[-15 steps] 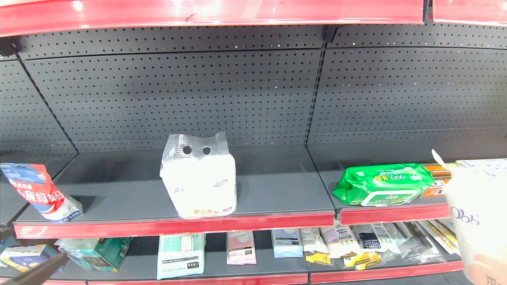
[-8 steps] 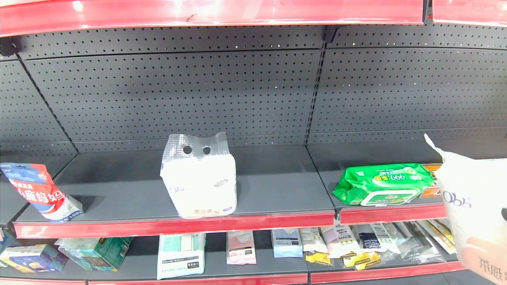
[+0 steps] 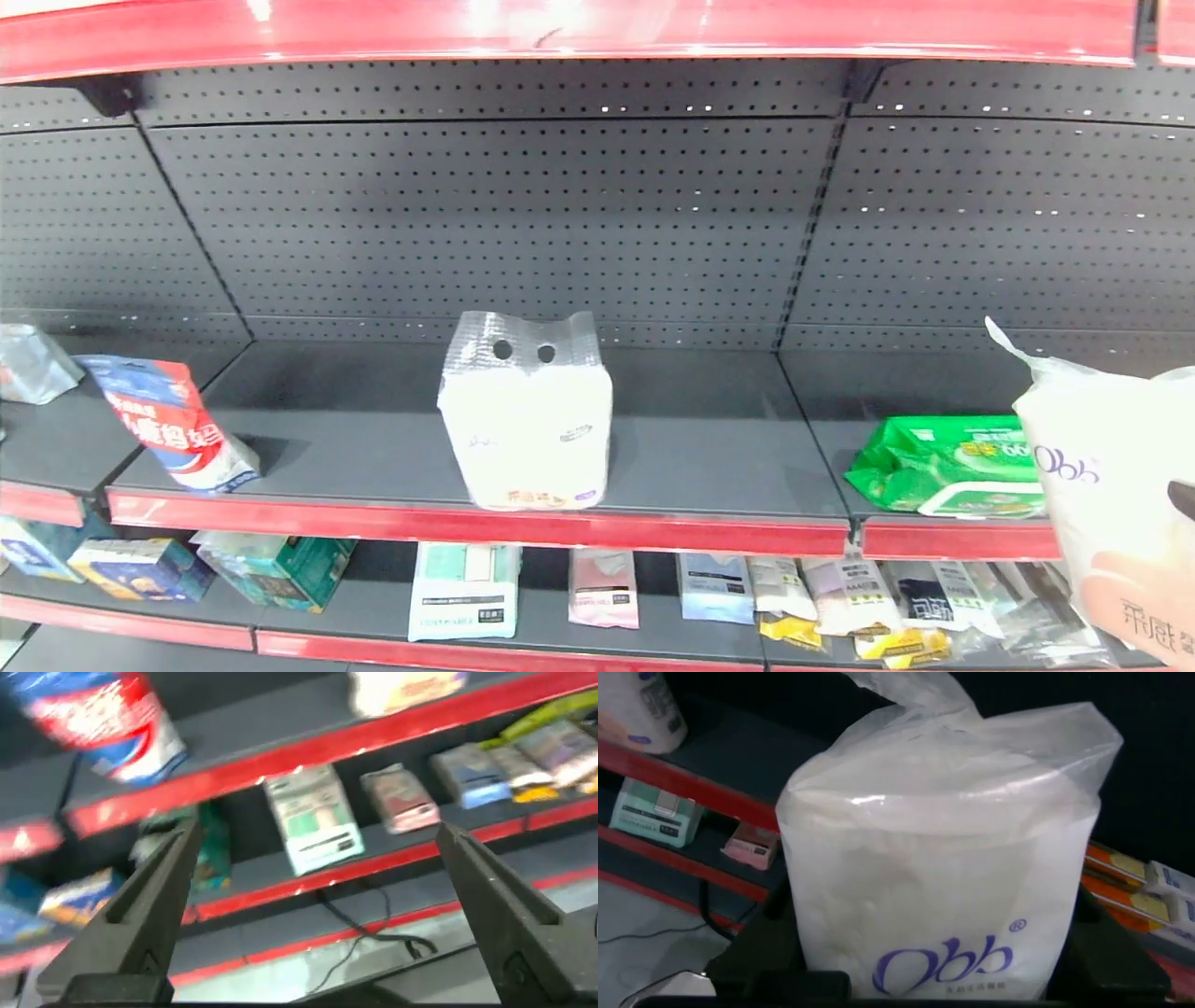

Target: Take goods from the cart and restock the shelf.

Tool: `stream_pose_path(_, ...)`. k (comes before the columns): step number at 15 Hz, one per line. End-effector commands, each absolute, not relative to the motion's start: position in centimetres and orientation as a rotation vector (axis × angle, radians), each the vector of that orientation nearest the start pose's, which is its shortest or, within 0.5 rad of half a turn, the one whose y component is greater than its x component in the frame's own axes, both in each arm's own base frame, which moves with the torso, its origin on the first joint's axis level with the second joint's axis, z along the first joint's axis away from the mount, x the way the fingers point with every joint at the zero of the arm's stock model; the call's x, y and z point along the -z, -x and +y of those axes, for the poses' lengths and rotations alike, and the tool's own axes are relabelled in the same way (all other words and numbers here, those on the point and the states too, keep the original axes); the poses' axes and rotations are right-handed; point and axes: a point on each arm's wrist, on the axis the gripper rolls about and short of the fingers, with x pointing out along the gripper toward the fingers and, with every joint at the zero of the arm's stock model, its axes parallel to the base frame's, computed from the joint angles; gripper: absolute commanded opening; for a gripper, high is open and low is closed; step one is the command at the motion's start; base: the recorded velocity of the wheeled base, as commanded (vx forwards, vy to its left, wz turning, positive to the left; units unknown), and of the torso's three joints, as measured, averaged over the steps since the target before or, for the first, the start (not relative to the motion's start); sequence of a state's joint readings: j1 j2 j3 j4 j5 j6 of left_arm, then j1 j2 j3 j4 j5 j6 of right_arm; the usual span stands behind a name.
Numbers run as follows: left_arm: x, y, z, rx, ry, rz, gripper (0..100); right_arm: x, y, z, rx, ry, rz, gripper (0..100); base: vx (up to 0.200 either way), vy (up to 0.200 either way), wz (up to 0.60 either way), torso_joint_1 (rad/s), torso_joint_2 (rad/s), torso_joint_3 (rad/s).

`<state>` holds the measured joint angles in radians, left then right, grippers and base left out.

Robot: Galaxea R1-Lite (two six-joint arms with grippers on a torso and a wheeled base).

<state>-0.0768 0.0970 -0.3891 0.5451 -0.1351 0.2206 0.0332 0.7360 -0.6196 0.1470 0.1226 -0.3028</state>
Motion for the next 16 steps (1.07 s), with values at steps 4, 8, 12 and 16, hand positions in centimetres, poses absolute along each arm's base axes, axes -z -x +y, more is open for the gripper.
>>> stream_pose_path(4,-12.4,5.3,0.1,0.244,-0.211,0.232,100,-23.0,-5.8,0.5,-0.193,0.29,0.237,0,0.0,0.0,0.6,0.06,-0.13,-0.06)
stream_pose_path(8,-12.4,5.2,0.1,0.24,-0.207,0.228,100,-23.4,-6.3,0.5,-0.195,0.29,0.23,0,0.0,0.0,0.0,0.024,-0.04,-0.023)
stream_pose_path(12,-12.0,4.8,0.1,0.194,-0.125,0.229,100,-24.1,-10.6,0.9,-0.302,0.258,0.197,0,0.0,0.0,0.0,0.0,0.0,0.0)
stream_pose_path(16,-9.1,2.3,0.4,-0.034,-0.052,0.15,100,-22.9,-15.0,1.6,-0.38,0.21,0.248,0,0.0,0.0,0.0,0.0,0.0,0.0)
